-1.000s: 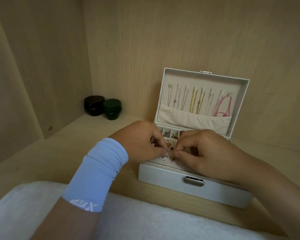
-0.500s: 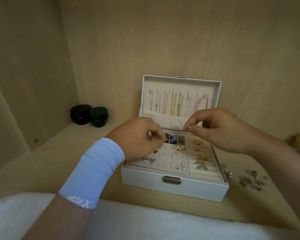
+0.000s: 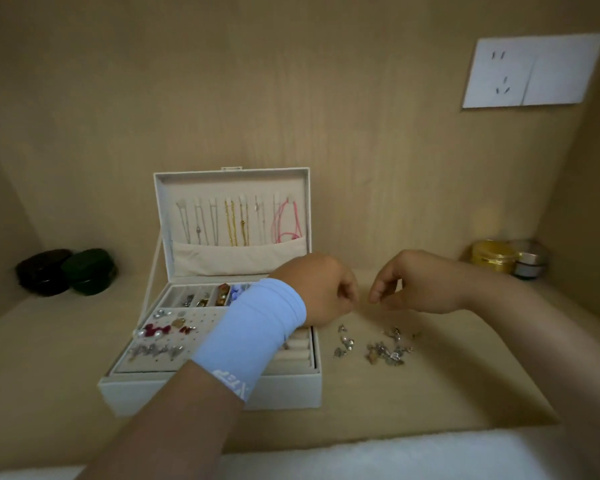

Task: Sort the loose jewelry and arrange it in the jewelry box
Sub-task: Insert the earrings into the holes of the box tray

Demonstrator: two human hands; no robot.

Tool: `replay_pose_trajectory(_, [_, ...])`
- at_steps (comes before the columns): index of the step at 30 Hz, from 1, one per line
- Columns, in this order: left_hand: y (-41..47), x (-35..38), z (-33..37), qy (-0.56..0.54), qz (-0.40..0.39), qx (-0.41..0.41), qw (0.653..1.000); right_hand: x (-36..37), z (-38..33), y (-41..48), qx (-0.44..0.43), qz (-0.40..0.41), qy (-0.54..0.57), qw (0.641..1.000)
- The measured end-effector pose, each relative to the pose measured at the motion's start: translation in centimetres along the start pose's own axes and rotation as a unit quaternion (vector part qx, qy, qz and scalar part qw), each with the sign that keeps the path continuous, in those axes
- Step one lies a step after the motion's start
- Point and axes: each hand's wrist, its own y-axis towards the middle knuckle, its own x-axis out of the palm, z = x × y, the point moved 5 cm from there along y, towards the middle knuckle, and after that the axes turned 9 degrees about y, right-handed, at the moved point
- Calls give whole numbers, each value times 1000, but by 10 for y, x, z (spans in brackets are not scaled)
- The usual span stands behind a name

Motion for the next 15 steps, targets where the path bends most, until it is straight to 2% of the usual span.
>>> replay_pose_trajectory(3, [20, 17, 6, 105, -54, -9, 993, 3, 10, 4, 14, -28, 7, 999])
replay_pose_trajectory(8, [36, 39, 7, 156, -125, -23, 979, 2, 22, 3, 30, -60, 18, 998])
replay_pose_trajectory(15, [44, 43, 10, 147, -102, -35, 983, 13, 14, 2, 18, -122, 47, 991])
